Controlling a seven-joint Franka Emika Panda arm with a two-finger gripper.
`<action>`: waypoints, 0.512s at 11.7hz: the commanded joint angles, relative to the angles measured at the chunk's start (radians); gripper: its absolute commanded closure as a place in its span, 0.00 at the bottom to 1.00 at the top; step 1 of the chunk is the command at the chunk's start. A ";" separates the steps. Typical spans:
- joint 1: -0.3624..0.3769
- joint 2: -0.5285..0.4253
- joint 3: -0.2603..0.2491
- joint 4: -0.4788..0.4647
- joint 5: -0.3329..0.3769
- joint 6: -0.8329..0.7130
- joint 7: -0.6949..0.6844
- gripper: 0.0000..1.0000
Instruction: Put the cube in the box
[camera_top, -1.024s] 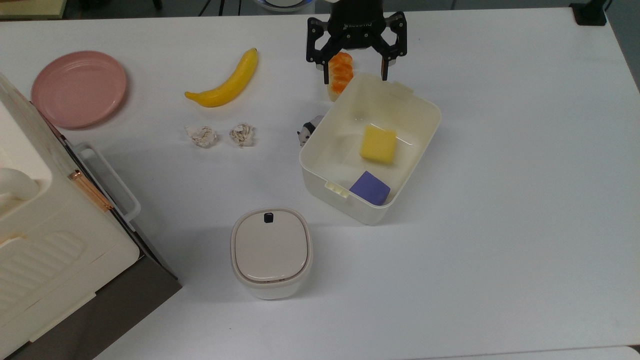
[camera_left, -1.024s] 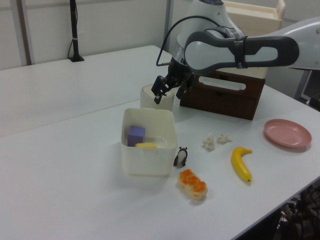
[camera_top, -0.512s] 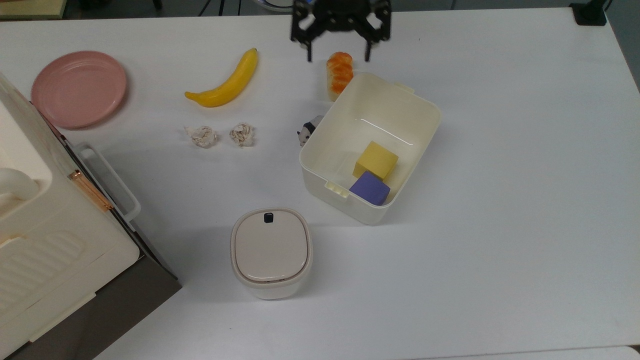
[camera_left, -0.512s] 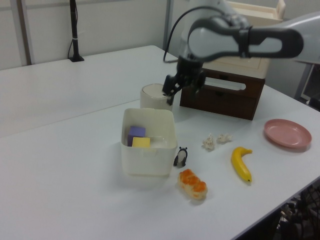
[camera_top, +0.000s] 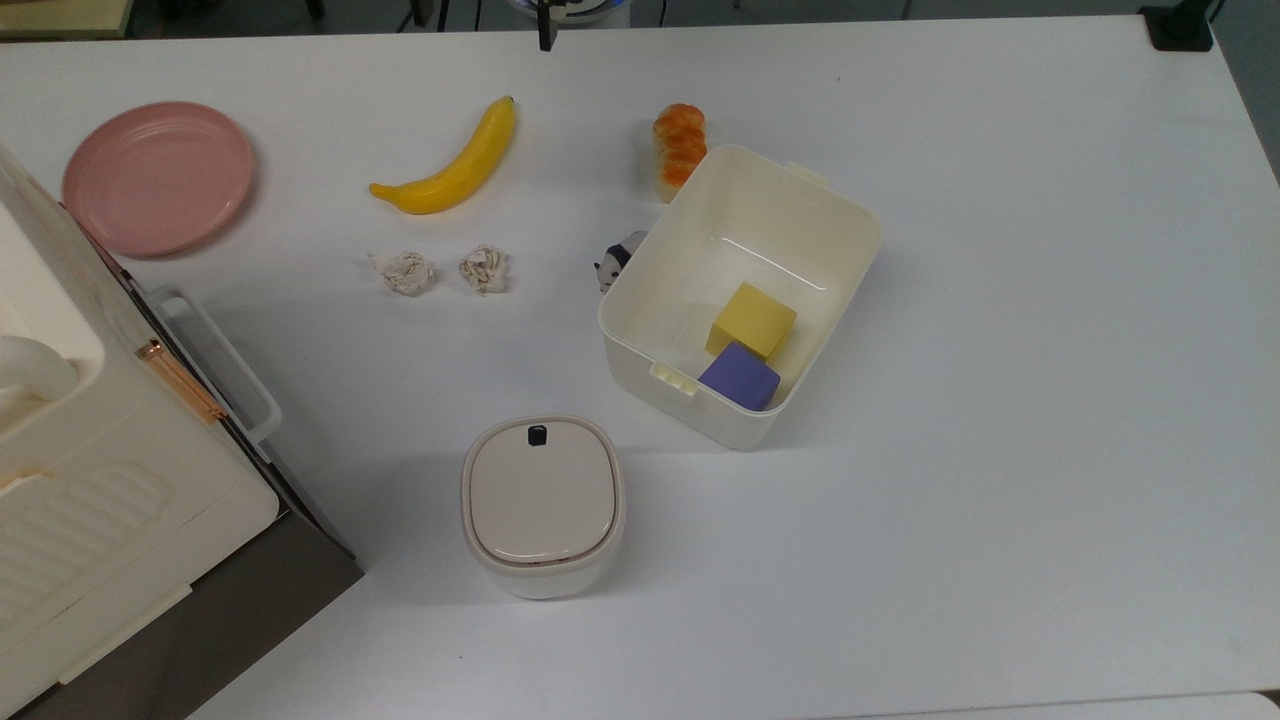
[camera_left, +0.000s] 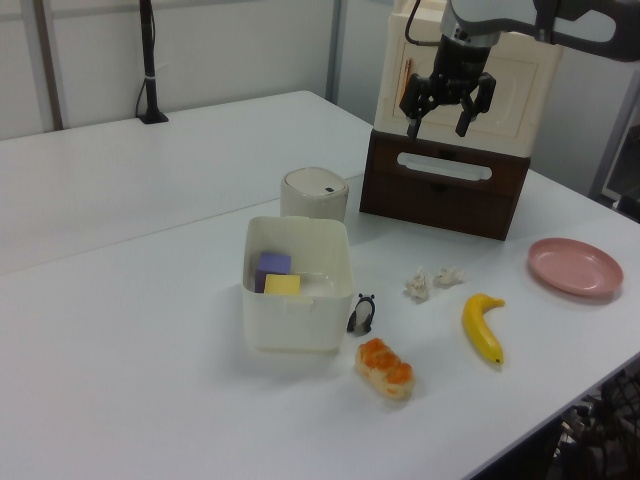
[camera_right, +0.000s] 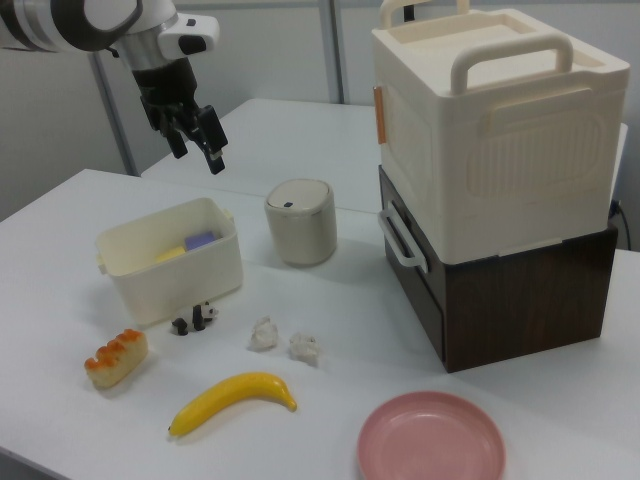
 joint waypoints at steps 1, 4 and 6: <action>0.002 0.006 0.011 0.015 0.007 -0.040 0.016 0.00; 0.002 0.006 0.011 0.013 0.018 -0.040 0.010 0.00; 0.003 0.006 0.011 0.010 0.018 -0.040 0.004 0.00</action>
